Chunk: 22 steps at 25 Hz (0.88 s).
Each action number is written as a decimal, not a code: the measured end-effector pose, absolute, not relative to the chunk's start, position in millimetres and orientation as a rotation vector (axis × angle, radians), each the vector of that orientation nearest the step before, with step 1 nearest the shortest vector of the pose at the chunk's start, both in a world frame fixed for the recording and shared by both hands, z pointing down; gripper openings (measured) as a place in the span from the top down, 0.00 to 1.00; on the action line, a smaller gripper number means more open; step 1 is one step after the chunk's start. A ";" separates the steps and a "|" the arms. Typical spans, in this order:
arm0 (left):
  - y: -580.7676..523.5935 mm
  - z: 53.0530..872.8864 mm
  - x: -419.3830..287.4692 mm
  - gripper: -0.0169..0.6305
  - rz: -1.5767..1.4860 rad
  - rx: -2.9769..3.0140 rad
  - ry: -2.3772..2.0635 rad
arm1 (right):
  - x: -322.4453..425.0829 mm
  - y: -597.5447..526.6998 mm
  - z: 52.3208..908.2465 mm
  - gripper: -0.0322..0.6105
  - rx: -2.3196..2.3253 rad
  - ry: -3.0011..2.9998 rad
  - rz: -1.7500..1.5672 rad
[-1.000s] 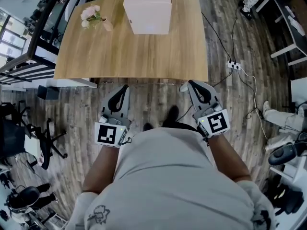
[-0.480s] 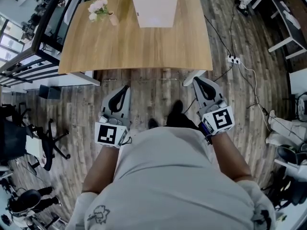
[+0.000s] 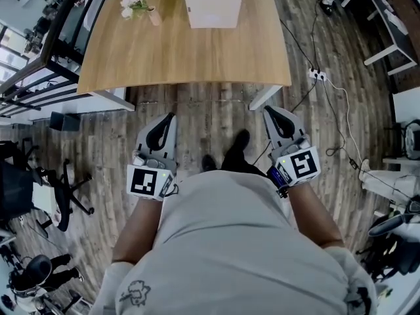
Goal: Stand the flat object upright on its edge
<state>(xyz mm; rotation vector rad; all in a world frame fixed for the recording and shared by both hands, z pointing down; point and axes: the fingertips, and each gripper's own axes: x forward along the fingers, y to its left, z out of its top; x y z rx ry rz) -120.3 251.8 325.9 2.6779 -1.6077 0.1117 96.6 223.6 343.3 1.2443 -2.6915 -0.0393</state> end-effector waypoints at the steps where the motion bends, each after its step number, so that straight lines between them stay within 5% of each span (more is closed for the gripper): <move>1: 252.4 326.7 -122.3 0.96 0.106 2.669 -1.611 | 95.2 225.4 343.8 0.94 1.244 -2.692 -0.033; 22: 257.4 325.0 -126.2 0.96 0.074 2.689 -1.544 | 75.4 239.0 335.1 0.94 1.245 -2.705 -0.048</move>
